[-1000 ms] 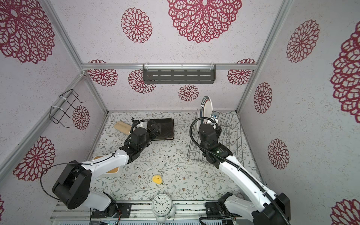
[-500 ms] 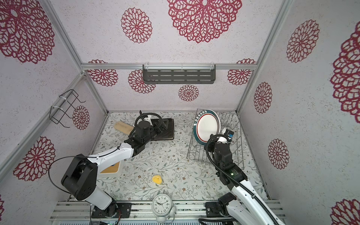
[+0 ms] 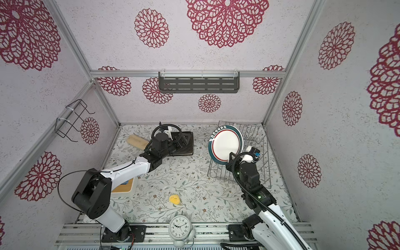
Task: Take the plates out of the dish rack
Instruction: 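Lift the green-rimmed plate out of the rack with the right gripper toward the left gripper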
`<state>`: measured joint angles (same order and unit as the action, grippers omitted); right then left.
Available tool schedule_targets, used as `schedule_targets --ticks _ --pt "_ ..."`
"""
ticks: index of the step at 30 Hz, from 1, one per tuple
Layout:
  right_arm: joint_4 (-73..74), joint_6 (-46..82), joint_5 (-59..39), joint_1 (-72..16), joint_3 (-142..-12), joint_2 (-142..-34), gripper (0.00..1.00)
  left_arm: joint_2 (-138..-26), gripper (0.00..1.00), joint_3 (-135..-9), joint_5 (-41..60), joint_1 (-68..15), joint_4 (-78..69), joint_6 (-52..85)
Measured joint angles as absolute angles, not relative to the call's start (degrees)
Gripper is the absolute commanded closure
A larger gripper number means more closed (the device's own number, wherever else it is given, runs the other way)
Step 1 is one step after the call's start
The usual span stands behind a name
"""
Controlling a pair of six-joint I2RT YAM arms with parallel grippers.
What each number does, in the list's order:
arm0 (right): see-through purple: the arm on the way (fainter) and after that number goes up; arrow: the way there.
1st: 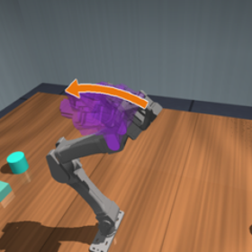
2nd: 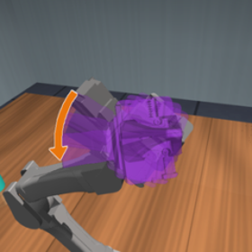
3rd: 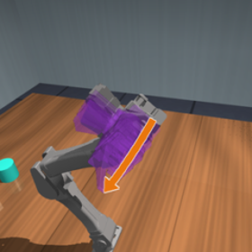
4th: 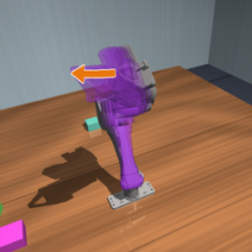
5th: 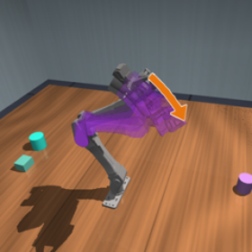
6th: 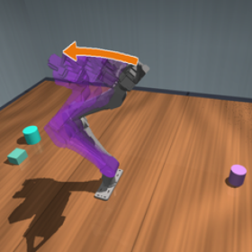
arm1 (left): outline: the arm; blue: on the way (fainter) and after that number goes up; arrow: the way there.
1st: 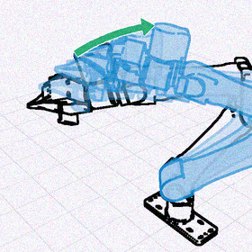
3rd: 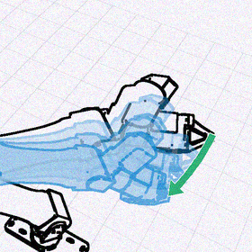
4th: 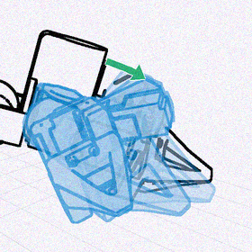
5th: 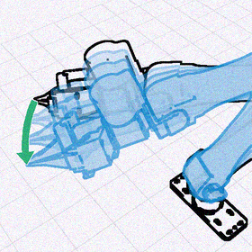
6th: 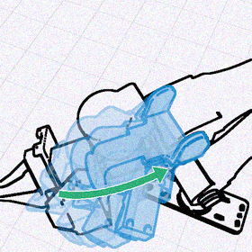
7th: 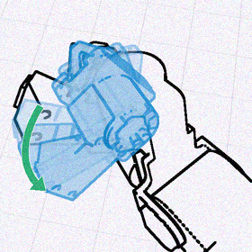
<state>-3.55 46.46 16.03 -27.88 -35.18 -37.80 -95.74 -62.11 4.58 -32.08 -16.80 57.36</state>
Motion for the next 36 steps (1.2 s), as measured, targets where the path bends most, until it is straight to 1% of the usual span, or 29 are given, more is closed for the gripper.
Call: schedule_targets --ticks 6,16,23,31,36 --pt "-2.85 48.12 14.13 -27.88 -34.24 -37.89 1.00 -97.73 0.00 -62.67 8.01 -32.03 -17.45 59.53" --pt "-2.35 49.67 11.09 -27.88 -34.04 -38.96 1.00 -97.86 0.05 -62.70 12.08 -32.88 -22.50 62.59" --pt "-0.40 50.65 8.51 -27.51 -33.61 -41.58 1.00 -97.86 0.14 -62.70 13.87 -35.22 -24.86 63.66" --pt "3.29 53.74 6.68 -25.36 -33.61 -45.21 1.00 -97.86 0.21 -60.53 14.83 -36.14 -27.75 64.95" --pt "8.01 56.86 5.13 -23.75 -33.61 -46.78 1.00 -97.84 0.26 -57.45 14.76 -36.12 -29.32 66.26"
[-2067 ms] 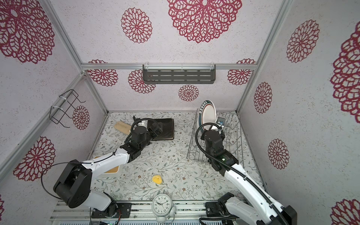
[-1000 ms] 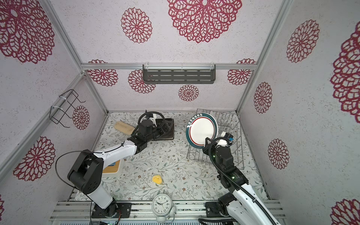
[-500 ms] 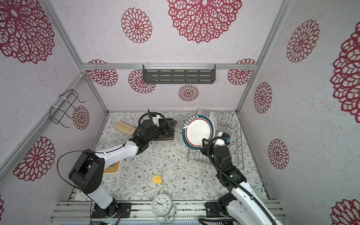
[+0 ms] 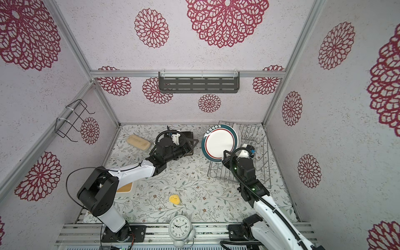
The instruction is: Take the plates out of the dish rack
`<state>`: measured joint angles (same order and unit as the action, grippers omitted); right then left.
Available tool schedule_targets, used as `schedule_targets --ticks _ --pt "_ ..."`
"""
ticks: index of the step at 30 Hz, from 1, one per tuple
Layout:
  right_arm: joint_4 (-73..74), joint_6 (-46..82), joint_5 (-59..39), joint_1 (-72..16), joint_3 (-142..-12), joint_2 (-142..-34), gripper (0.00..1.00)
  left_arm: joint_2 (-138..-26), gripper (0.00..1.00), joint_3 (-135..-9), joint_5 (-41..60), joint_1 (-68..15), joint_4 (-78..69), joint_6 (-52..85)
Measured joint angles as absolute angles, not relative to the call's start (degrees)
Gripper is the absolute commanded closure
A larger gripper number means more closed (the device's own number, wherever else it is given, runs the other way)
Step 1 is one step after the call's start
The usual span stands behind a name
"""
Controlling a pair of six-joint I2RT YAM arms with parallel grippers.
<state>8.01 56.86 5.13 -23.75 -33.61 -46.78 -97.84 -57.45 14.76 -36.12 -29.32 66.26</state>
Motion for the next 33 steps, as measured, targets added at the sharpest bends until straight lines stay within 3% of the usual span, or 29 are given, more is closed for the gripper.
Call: schedule_targets --ticks 12,25,33 --pt "15.33 61.71 -0.30 -23.11 -33.61 -52.51 1.00 -97.97 0.38 -57.43 17.85 -36.23 -34.63 68.86" --pt "19.14 64.12 -3.55 -22.46 -33.61 -54.33 1.00 -100.16 0.68 -58.96 19.84 -36.27 -36.67 70.32" --pt "19.88 64.12 -5.21 -22.26 -33.61 -54.70 1.00 -100.53 0.70 -58.96 20.36 -36.27 -38.57 71.24"
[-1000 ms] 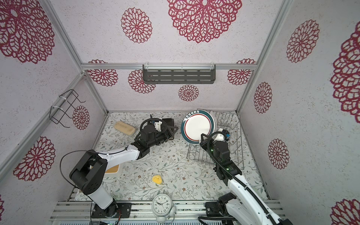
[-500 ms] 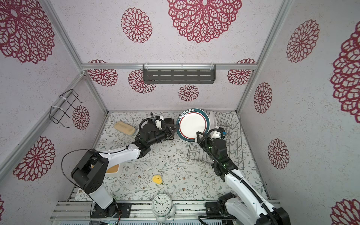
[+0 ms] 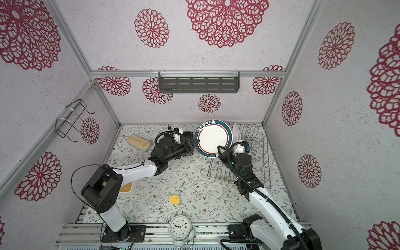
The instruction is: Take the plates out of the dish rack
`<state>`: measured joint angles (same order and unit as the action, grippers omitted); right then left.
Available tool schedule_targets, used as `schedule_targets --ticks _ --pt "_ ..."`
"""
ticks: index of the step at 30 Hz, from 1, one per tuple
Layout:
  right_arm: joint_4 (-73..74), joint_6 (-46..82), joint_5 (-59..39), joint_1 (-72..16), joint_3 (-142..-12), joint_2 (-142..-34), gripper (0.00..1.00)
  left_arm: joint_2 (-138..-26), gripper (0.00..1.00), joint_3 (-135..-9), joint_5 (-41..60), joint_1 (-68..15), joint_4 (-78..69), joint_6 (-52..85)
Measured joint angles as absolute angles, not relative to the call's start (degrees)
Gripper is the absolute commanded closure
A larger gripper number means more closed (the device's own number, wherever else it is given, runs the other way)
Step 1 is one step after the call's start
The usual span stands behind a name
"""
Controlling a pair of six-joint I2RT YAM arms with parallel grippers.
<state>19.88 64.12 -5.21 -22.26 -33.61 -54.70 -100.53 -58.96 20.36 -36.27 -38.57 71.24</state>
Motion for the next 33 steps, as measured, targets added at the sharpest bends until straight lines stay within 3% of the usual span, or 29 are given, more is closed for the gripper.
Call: schedule_targets --ticks 10,19,25,33 --pt "19.92 64.10 -6.33 -22.15 -33.61 -54.96 0.99 -100.66 0.87 -59.11 20.97 -36.27 -39.83 72.12" --pt "22.20 64.03 -6.92 -21.76 -33.58 -54.50 0.55 -101.01 1.00 -58.89 20.93 -36.18 -41.04 73.58" --pt "22.33 63.96 -6.98 -20.62 -33.58 -52.71 0.41 -101.01 1.00 -58.81 20.95 -35.44 -42.04 74.43" --pt "19.00 63.07 -6.96 -18.46 -33.58 -49.98 0.35 -99.59 1.00 -56.51 20.91 -32.84 -39.27 72.53"
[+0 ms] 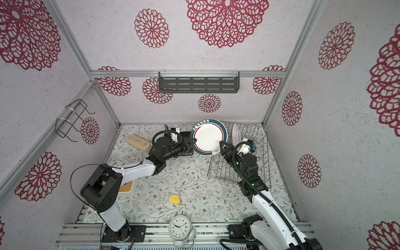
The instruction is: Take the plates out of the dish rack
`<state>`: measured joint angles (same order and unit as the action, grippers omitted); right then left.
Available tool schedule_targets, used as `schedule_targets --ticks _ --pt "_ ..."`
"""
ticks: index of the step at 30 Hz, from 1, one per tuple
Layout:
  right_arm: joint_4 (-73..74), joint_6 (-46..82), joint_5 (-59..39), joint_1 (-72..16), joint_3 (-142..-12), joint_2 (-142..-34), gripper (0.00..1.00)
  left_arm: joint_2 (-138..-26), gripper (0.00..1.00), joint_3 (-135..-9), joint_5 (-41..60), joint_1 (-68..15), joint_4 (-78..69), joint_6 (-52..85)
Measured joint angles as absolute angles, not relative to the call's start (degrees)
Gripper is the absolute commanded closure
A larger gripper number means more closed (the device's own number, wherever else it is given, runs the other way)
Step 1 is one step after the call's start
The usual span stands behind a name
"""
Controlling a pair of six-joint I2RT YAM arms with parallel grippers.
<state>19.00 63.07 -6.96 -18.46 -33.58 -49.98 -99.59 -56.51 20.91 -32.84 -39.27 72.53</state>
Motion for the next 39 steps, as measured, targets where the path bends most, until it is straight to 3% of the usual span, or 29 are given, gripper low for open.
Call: schedule_targets --ticks 20,39 --pt "11.20 56.97 -6.81 -16.64 -33.61 -48.99 0.32 -93.01 1.00 -41.65 20.21 -29.80 -26.09 65.98" --pt "10.00 55.09 -8.27 -16.62 -33.61 -52.84 0.32 -92.03 1.00 -28.14 19.64 -27.68 -30.65 68.69"
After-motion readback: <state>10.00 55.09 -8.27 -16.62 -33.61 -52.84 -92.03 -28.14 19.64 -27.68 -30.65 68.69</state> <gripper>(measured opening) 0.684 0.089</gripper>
